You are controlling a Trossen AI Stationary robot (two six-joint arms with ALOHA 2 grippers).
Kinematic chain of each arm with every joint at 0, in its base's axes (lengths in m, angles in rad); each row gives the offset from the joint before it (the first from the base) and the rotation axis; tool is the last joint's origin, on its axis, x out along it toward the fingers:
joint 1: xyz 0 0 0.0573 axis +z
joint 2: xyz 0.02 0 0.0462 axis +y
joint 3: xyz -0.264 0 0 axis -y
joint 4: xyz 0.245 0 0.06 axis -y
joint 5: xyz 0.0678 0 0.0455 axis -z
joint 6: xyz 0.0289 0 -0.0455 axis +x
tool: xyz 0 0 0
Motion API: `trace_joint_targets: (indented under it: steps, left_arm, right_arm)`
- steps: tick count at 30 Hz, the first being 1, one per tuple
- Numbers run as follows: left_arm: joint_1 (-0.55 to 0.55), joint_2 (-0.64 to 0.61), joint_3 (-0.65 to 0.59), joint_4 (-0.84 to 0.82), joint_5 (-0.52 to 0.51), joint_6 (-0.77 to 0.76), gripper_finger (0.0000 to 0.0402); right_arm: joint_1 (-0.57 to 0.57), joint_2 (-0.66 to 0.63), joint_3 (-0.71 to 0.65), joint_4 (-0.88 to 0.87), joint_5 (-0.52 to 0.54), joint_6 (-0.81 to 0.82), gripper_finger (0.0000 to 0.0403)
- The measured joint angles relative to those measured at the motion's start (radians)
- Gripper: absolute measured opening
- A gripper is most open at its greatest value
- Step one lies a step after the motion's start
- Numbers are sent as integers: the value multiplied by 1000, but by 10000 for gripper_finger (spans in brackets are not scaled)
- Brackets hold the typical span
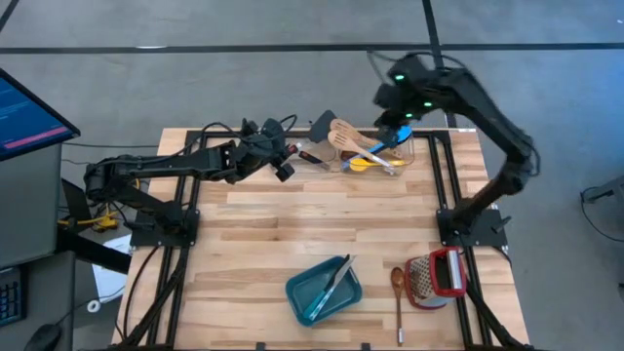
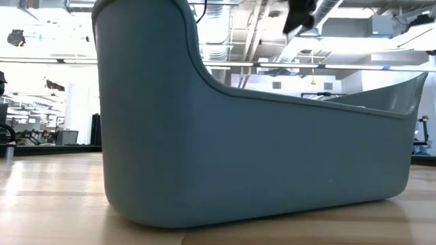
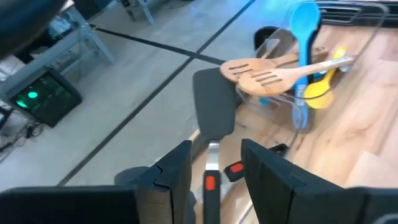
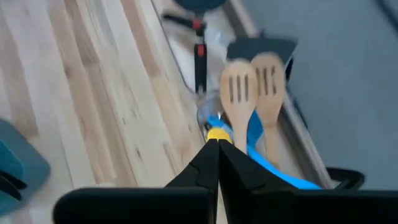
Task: Pick & Place Kitchen Items
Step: Put the wooden serving spoon into the top right transparent bin
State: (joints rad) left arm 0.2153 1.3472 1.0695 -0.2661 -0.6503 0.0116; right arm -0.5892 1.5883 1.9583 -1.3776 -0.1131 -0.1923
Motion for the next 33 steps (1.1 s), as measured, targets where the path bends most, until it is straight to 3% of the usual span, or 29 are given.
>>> trace_joint_targets:
  steps: [11,23,26,30,33]
  left_arm:
    - [0,0,0,4,73,-2,127]
    - [0,0,0,17,110,-102,127]
    - [0,0,0,23,178,-103,127]
    - [-2,0,0,28,247,-125,127]
    - [-2,0,0,29,287,-157,127]
  right_arm:
    - [83,-232,0,4,6,166,3]
    - [243,-305,-10,-28,17,244,1]
    - [278,-317,-85,-1,33,257,1]
    - [309,-350,-284,49,27,273,0]
    - [320,-380,-450,86,-80,273,0]
